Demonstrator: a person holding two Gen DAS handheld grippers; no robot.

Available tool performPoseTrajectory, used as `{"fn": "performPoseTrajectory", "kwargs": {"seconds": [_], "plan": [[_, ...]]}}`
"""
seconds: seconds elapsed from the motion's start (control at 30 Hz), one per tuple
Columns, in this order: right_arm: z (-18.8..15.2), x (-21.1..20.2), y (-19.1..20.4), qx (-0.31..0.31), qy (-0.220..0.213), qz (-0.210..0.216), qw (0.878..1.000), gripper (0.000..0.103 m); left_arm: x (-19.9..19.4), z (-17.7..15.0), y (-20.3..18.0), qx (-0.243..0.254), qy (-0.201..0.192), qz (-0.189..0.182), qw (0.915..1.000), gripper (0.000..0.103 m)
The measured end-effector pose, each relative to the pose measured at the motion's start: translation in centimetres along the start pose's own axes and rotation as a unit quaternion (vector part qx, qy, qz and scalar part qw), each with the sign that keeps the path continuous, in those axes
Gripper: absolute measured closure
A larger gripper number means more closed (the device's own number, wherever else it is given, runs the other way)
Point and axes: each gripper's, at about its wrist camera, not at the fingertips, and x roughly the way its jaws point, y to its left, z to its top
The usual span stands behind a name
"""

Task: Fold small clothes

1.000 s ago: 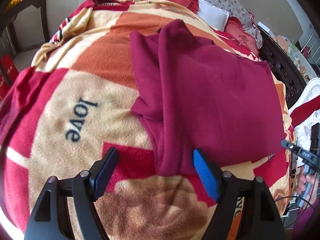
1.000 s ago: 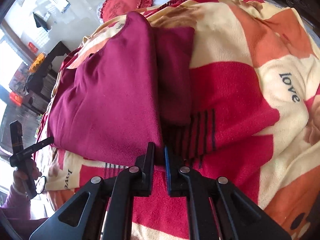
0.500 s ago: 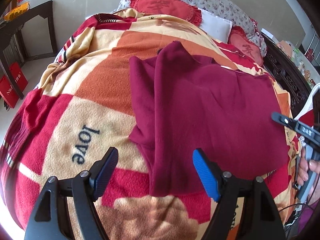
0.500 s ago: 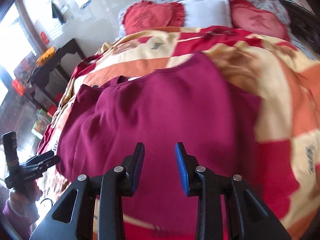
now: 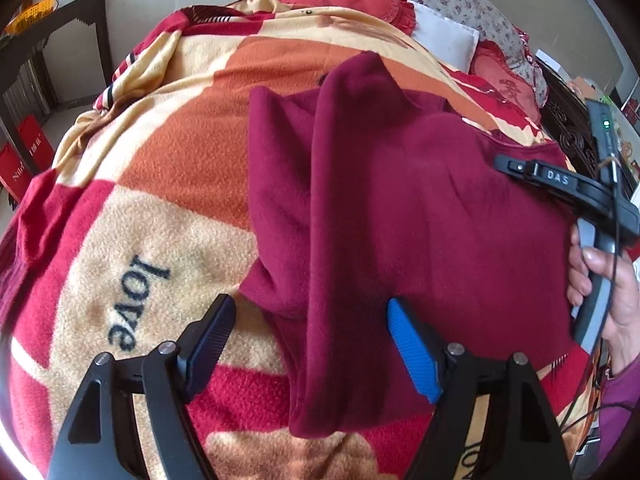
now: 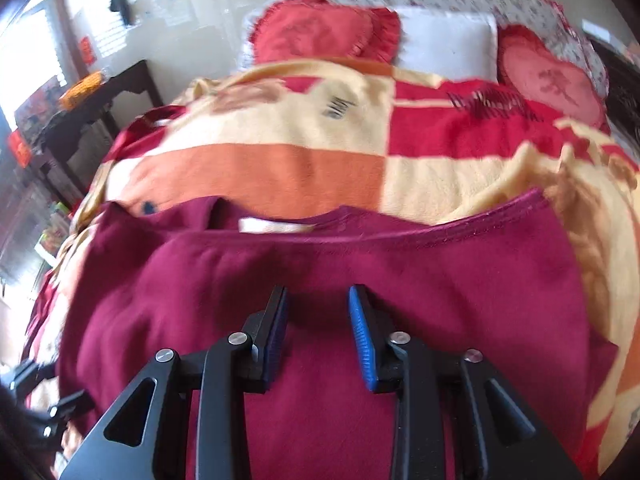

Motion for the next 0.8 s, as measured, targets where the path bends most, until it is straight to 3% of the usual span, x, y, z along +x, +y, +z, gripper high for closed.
{"fn": "performPoseTrajectory", "kwargs": {"seconds": [0.07, 0.27, 0.5, 0.67, 0.8], "plan": [[0.3, 0.2, -0.7, 0.018, -0.003, 0.005, 1.0, 0.102, 0.1, 0.0, 0.1, -0.003, 0.0, -0.002, 1.0, 0.02], [0.3, -1.8, 0.3, 0.035, -0.006, 0.012, 0.999, 0.101, 0.2, -0.2, 0.1, -0.006, -0.005, -0.004, 1.0, 0.018], [0.6, -1.9, 7.6, -0.031, -0.001, 0.113, 0.993, 0.093, 0.1, -0.8, 0.6, -0.019, -0.009, -0.011, 0.9997, 0.017], [1.3, 0.6, 12.9, -0.085, 0.006, 0.124, 0.989, 0.093, 0.0, -1.1, 1.1, -0.028, -0.011, -0.021, 0.9993, 0.016], [2.6, 3.7, 14.7, -0.073, 0.021, 0.125, 0.989, 0.093, 0.0, -1.2, 1.2, -0.03, -0.01, -0.028, 0.9991, 0.015]]}}
